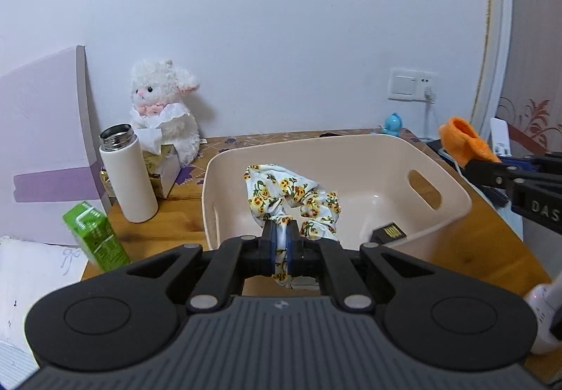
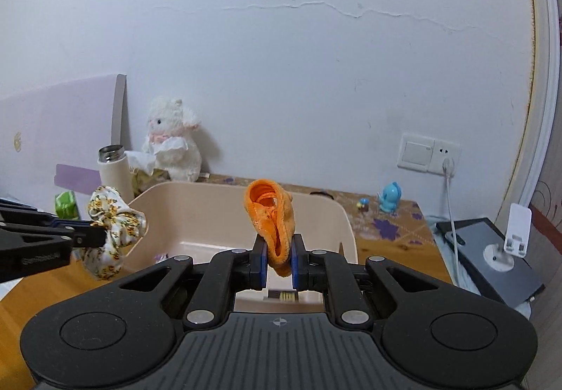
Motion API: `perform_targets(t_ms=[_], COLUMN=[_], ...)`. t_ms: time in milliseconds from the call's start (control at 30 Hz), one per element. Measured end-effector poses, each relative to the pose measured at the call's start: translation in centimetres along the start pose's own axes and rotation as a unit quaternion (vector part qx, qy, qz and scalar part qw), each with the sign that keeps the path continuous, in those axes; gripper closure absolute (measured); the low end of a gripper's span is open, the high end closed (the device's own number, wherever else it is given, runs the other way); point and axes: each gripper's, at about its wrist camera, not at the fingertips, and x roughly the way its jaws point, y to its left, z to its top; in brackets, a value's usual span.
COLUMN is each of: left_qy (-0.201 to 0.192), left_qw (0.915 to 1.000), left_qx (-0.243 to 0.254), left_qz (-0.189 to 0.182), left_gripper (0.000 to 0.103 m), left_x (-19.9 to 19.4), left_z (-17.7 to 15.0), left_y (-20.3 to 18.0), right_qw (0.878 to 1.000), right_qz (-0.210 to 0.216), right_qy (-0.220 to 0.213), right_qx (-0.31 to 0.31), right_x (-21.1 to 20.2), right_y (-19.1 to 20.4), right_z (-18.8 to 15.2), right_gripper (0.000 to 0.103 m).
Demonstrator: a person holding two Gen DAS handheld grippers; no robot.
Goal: Organize objects
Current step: 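Lift scrunchie and sock into the basket and open both tools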
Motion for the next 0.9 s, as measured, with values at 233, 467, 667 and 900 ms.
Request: perform_targets(t_ms=[233,467,667,900], left_qy=[0.024,0.071,0.090,0.088], left_qw=[0.9996,0.9970,0.9951,0.9950], left_qx=[-0.008,0.010,0.022,0.025], left_qz=[0.008,0.028,0.035,0.038], left_gripper=[0.096,0.096,0.095,0.080], left_x=[4.9,9.9,11.7,11.2], left_z=[1.2,0.0,-0.7,-0.6], left_y=[0.1,-0.8,-1.2,-1.0], right_qw=[0.999,0.997,0.994,0.994], right_qz=[-0.016,-0.023,-0.021,-0.014], right_qy=[0.028,0.075,0.107,0.111], right_qx=[-0.016,-0.003,0.005,0.010], right_x=[4.2,8.5,10.5,10.3], right_y=[0.7,0.0,-0.5,-0.4], right_z=[-0.1,-1.5,-2.4,-2.2], right_gripper=[0.091,0.091,0.090,0.065])
